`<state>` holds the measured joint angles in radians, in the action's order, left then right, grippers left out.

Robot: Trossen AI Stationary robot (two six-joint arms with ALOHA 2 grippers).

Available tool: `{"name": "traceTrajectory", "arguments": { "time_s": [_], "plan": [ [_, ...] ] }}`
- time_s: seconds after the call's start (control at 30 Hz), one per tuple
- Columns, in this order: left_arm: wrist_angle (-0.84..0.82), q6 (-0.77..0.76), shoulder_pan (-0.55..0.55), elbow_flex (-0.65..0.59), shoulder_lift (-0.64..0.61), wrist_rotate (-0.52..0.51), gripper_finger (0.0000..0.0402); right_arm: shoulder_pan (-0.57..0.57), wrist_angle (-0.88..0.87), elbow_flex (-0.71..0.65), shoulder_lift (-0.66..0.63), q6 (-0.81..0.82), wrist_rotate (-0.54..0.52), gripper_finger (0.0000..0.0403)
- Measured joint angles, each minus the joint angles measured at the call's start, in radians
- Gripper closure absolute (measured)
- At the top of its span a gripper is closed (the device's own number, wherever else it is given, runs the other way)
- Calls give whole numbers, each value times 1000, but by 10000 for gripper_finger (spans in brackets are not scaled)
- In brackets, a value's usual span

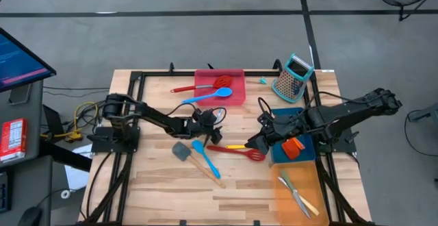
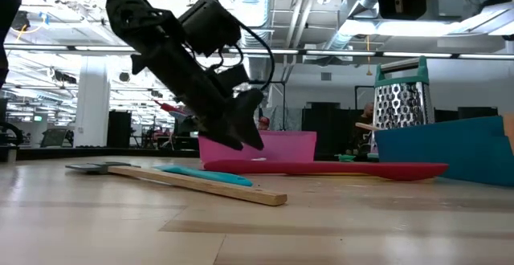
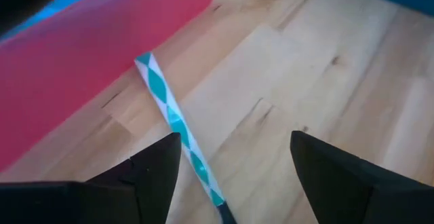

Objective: Pick & Place Kitchen Items
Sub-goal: Put the blue kitchen knife into the orange bin

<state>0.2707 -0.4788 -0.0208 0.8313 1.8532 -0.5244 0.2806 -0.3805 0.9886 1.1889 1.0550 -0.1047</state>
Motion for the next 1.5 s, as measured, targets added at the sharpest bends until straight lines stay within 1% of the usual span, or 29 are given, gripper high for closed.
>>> {"name": "traceTrajectory", "arguments": {
  "time_s": [0.07,0.13,0.3,0.4,0.53,0.67,0.77,0.9,1.03,1.2,1.27,1.4,1.5],
  "plan": [
    [-3,-12,0,0,14,-29,140,0,0,0,0,0,0,212],
    [-8,-26,0,0,22,-36,141,0,0,0,0,-1,0,212],
    [-5,-77,-3,0,27,6,150,0,0,0,0,-12,0,212],
    [-5,-91,-13,0,57,14,160,0,0,0,0,-19,0,212],
    [10,-125,-28,3,96,-10,170,0,0,0,0,-18,0,212],
    [5,-126,-36,3,97,-25,185,7,0,0,0,-18,0,212],
    [-9,-127,-36,3,95,-26,214,9,1,0,0,-10,3,212],
    [-56,-148,-35,4,94,-30,274,21,3,0,0,-7,2,212],
    [-64,-155,-35,2,95,-29,327,28,3,0,0,-7,2,212],
    [-69,-155,-35,2,94,5,382,27,3,0,0,-7,0,212],
    [-67,-155,-35,2,94,20,395,27,3,0,0,-7,0,212],
    [-61,-155,-35,1,93,27,396,27,3,0,0,-7,0,212],
    [-61,-151,-35,0,61,45,398,27,3,0,0,-8,0,212]
  ]
}}
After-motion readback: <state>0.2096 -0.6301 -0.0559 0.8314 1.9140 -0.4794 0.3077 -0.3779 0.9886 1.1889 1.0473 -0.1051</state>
